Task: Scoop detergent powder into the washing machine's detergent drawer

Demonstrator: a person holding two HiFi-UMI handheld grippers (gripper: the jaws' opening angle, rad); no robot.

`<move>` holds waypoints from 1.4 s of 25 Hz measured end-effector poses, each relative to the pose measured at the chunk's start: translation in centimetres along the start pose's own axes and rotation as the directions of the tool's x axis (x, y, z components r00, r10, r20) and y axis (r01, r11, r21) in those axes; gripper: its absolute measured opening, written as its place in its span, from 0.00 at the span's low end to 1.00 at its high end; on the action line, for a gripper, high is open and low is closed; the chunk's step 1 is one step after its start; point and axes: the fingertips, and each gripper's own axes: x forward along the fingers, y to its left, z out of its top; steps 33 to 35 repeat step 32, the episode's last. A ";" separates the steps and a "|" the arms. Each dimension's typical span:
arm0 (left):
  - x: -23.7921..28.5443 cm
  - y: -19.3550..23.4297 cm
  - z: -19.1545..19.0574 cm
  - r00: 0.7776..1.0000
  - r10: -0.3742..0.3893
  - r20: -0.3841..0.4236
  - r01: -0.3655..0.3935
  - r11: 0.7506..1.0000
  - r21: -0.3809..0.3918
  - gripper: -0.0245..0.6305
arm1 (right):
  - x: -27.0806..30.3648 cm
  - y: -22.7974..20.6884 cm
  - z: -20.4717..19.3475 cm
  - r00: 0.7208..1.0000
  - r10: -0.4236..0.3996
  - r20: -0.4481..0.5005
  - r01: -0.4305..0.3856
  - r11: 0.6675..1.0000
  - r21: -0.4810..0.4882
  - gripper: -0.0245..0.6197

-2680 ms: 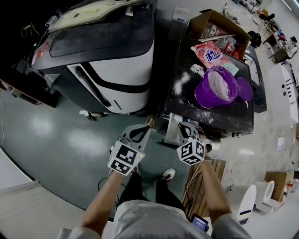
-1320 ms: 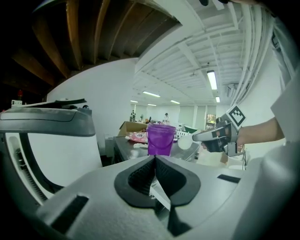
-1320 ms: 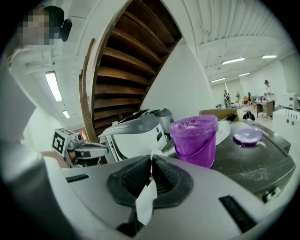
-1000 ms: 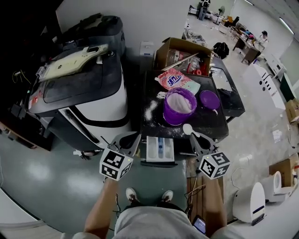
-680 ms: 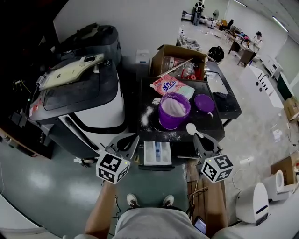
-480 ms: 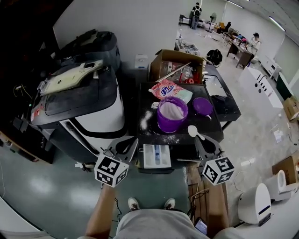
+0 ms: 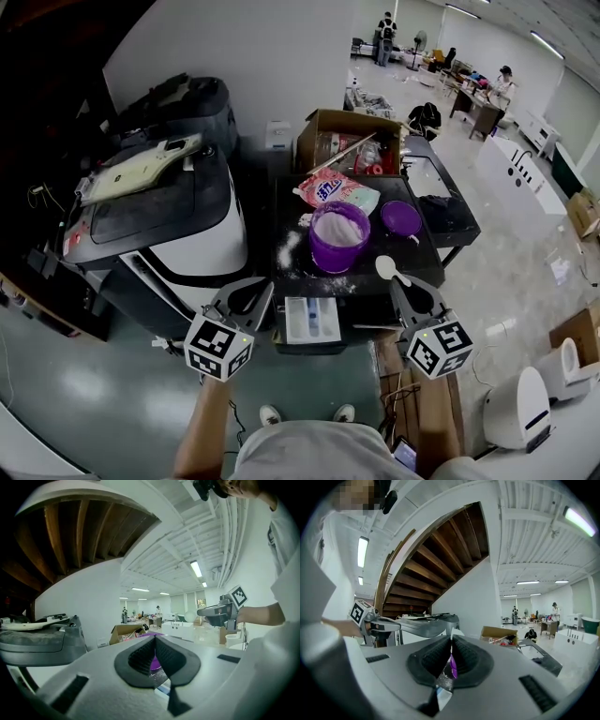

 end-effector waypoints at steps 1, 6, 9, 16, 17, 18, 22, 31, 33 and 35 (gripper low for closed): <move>0.0 0.0 0.1 1.000 -0.001 0.003 0.001 1.000 0.002 0.05 | 0.0 0.0 0.0 1.000 0.000 0.000 0.000 1.000 -0.001 0.04; -0.1 -0.3 0.5 1.000 -0.009 0.012 0.009 1.000 0.007 0.05 | -0.3 0.0 -0.2 1.000 -0.004 -0.008 0.004 1.000 -0.014 0.04; -0.1 -0.5 0.7 1.000 -0.011 0.012 0.010 1.000 0.012 0.05 | -0.4 -0.1 -0.2 1.000 -0.005 -0.010 0.004 1.000 -0.022 0.04; -0.3 -0.8 0.6 1.000 -0.012 0.008 0.012 1.000 0.012 0.05 | -0.5 0.0 -0.3 1.000 -0.003 -0.011 0.003 1.000 -0.020 0.04; -0.4 -0.8 0.5 1.000 -0.011 0.006 0.011 1.000 0.010 0.05 | -0.5 0.1 -0.4 1.000 -0.003 -0.012 0.003 1.000 -0.021 0.04; -0.4 -0.7 0.3 1.000 -0.010 0.004 0.010 1.000 0.008 0.05 | -0.6 0.1 -0.4 1.000 -0.002 -0.013 0.002 1.000 -0.023 0.04; -0.5 -0.7 -0.2 1.000 -0.008 -0.004 0.008 1.000 0.001 0.05 | -0.7 0.1 -0.6 1.000 -0.003 -0.022 0.002 1.000 -0.028 0.04; -0.3 -0.6 -0.4 1.000 -0.017 -0.005 0.017 1.000 -0.001 0.05 | -0.5 0.2 -1.1 0.999 -0.011 -0.040 0.009 0.999 -0.044 0.04; -0.3 -0.6 -0.4 1.000 -0.017 -0.005 0.017 1.000 -0.001 0.05 | -0.5 0.3 -1.1 0.999 -0.011 -0.042 0.009 0.999 -0.046 0.04; -0.3 -0.6 -0.4 1.000 -0.017 -0.005 0.017 1.000 -0.001 0.05 | -0.5 0.3 -1.1 0.999 -0.011 -0.042 0.009 0.999 -0.046 0.04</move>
